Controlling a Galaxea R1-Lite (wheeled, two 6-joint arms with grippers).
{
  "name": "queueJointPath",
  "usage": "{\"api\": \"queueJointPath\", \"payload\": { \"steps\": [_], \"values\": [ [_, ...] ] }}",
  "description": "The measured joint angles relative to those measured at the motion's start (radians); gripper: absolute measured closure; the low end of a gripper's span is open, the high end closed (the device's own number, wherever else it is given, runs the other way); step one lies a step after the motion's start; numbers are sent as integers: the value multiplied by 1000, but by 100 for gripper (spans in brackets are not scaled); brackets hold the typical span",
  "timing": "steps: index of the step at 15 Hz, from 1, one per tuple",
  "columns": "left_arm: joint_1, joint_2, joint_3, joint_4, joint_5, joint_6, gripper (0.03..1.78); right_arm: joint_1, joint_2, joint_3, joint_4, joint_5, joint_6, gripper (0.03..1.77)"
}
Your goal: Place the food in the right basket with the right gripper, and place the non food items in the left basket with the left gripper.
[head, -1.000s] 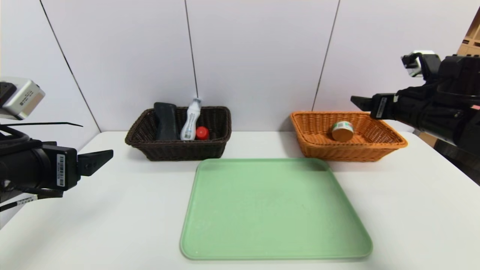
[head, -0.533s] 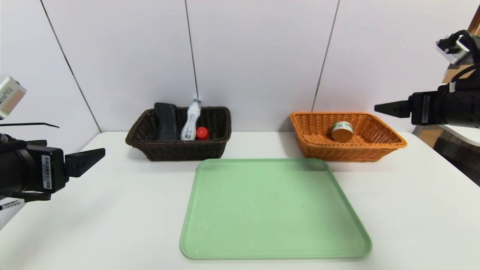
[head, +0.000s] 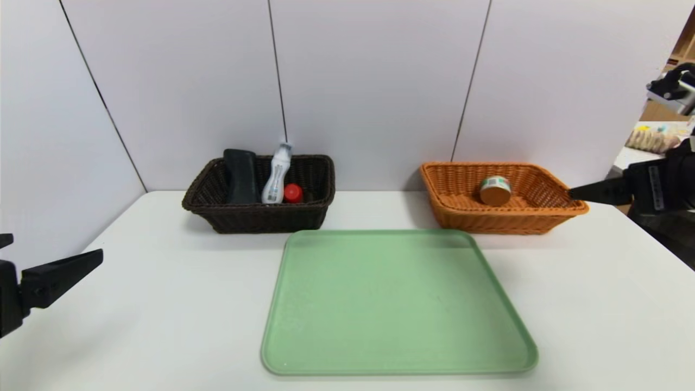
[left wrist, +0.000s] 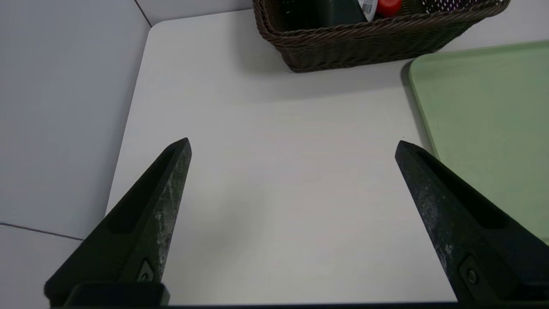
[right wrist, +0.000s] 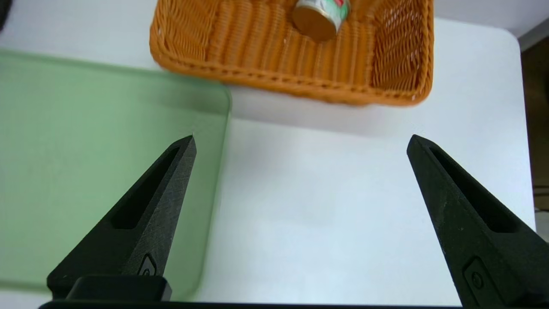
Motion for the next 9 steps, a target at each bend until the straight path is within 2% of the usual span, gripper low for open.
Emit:
{"api": "queueJointPath", "payload": {
  "steps": [4, 9],
  "values": [
    [14, -98, 1, 88, -1, -1, 12, 3, -63, -2, 202, 0, -5, 11],
    [113, -166, -1, 93, -7, 1, 12, -9, -143, 64, 212, -3, -5, 11]
  ]
}}
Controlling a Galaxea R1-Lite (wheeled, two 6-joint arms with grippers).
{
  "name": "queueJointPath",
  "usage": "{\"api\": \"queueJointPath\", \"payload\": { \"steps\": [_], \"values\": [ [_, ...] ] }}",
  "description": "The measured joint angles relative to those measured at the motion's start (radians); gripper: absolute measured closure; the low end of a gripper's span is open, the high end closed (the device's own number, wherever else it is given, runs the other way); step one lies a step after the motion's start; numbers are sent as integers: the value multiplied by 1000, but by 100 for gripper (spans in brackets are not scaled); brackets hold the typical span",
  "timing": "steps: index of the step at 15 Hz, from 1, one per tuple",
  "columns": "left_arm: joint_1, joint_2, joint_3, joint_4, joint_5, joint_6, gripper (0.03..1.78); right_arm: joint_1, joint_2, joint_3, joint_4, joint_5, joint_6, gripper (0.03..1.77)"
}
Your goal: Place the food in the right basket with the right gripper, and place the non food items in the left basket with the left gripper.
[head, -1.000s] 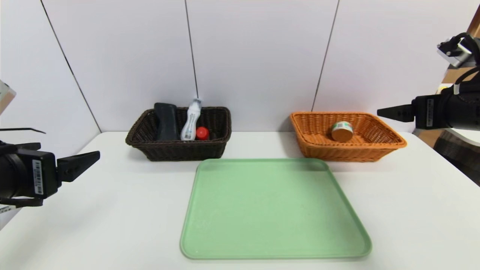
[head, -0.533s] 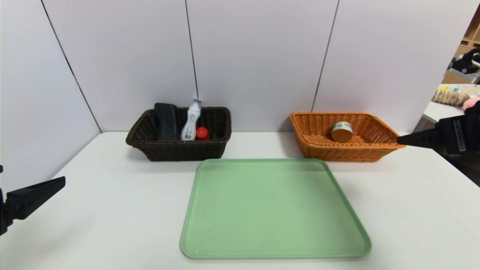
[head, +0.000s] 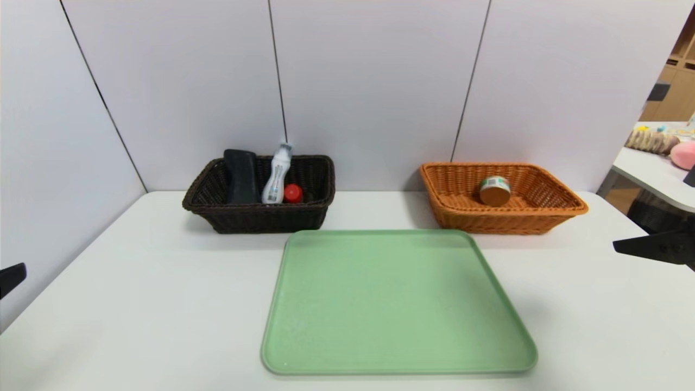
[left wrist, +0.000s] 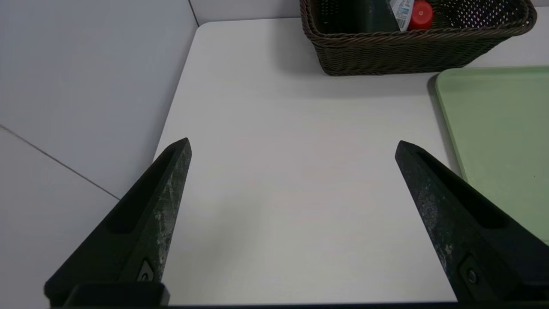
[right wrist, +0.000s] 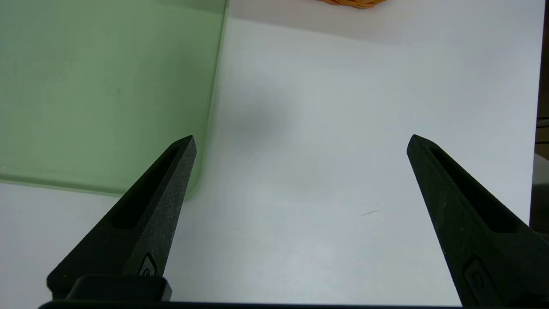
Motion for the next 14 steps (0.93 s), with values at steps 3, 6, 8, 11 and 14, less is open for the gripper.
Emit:
{"api": "queueJointPath", "payload": {
  "steps": [3, 6, 8, 11, 14],
  "values": [
    [51, -51, 23, 2, 3, 17, 12, -33, -67, 75, -6, 1, 2, 11],
    [78, -133, 74, 12, 10, 39, 12, -73, -165, 167, -12, 0, 7, 11],
    [83, -200, 102, 51, 18, 40, 12, -99, -253, 251, -24, 0, 9, 11],
    [85, -324, 148, 126, 41, 42, 12, -127, -424, 396, -72, -15, 9, 11],
    [87, -413, 179, 163, 84, 18, 12, -144, -614, 486, -90, -21, 6, 11]
  ]
}}
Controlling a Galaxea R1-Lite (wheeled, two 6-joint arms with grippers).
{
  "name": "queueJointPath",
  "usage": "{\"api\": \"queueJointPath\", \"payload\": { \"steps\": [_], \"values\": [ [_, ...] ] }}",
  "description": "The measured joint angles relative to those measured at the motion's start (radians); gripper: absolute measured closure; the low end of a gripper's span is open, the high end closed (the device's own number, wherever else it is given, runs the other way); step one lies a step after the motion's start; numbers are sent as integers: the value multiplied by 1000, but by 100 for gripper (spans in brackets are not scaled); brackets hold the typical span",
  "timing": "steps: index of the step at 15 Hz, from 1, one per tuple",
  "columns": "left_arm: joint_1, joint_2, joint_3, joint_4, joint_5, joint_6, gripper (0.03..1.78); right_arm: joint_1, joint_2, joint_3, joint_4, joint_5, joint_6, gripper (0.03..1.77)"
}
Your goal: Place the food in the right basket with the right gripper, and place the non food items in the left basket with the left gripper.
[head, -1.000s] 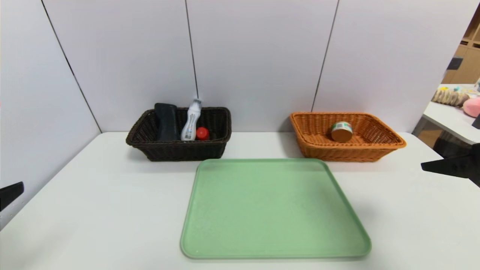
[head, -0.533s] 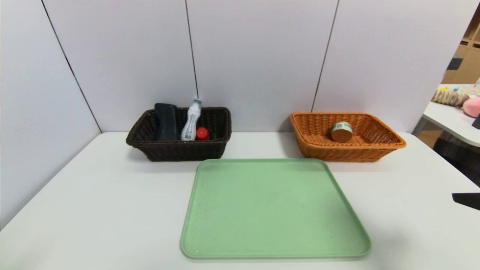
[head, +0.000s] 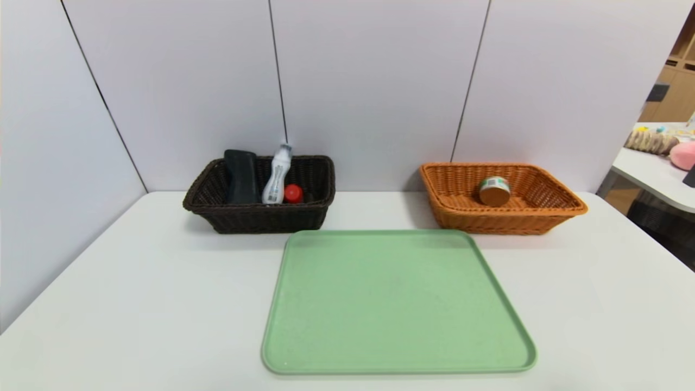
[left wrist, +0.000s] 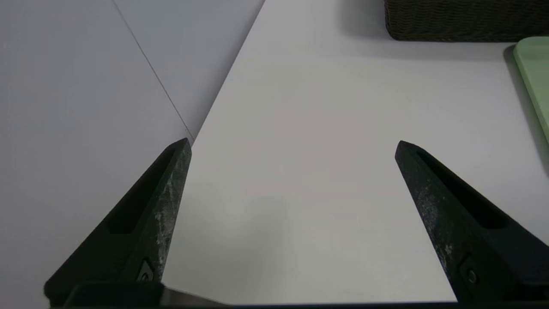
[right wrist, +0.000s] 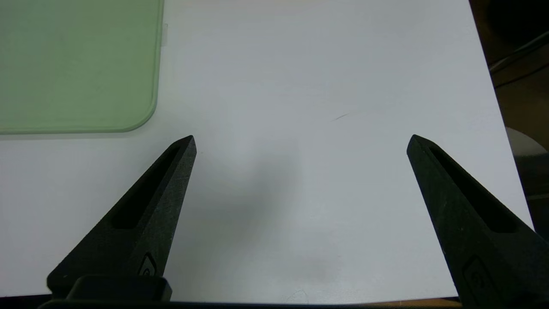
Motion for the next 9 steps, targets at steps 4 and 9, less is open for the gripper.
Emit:
{"api": "queueJointPath", "payload": {
  "steps": [4, 9],
  "values": [
    [4, -33, -2, -20, 19, 5, 12, 19, -205, 65, -7, 39, -1, 11],
    [74, -45, -33, -15, 23, 12, 12, 26, -392, 149, -12, 74, -3, 11]
  ]
}}
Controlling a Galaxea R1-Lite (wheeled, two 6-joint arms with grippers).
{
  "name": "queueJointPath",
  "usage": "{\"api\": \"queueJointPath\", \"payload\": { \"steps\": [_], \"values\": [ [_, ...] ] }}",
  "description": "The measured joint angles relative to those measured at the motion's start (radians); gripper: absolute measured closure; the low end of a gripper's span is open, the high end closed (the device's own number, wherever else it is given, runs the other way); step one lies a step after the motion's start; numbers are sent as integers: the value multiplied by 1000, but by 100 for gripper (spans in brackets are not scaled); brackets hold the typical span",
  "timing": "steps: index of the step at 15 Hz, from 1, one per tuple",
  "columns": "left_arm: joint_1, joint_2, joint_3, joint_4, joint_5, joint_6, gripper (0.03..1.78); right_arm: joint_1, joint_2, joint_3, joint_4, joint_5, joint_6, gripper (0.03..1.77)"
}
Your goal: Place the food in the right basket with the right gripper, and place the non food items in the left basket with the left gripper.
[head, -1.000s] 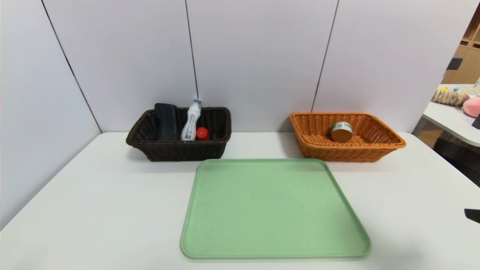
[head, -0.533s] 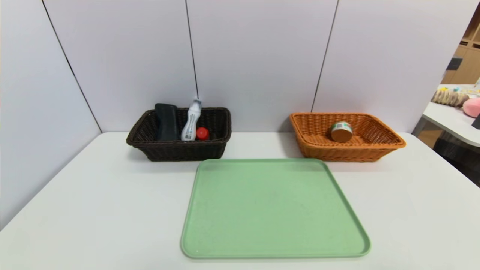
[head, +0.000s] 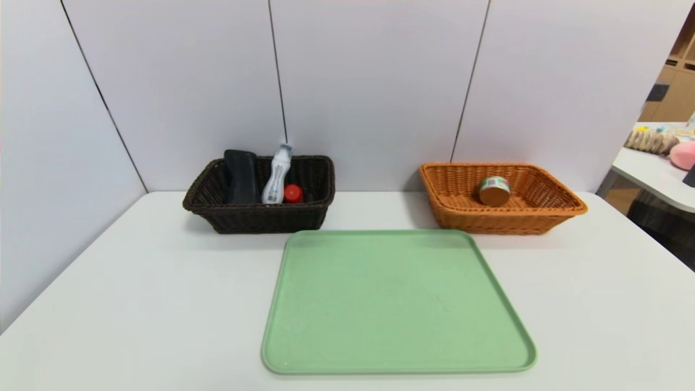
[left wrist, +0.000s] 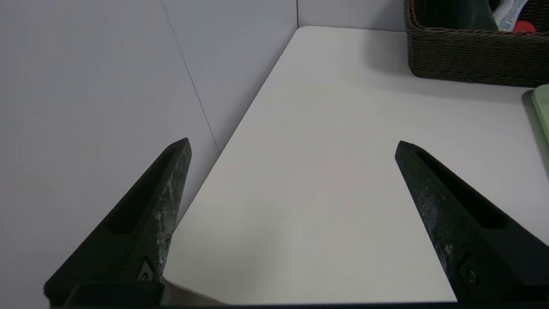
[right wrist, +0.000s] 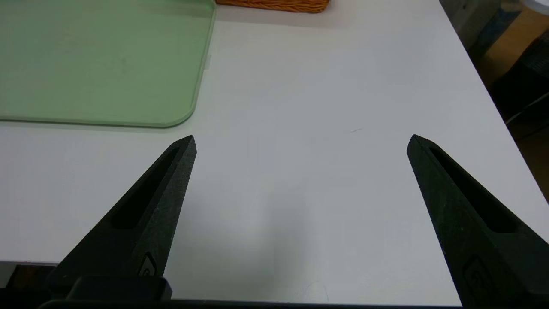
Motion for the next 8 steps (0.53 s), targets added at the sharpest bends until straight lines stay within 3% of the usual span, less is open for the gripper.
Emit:
{"api": "queueJointPath", "payload": {
  "steps": [3, 6, 8],
  "values": [
    [82, -33, 12, 11, -130, 1, 12, 5, -97, 35, -8, 13, -4, 11],
    [93, -74, 66, -4, -170, 1, 12, 9, -170, 58, -38, 33, -11, 11],
    [85, -129, 126, -13, -235, 10, 12, 9, -200, 76, -95, 36, -22, 11]
  ]
}}
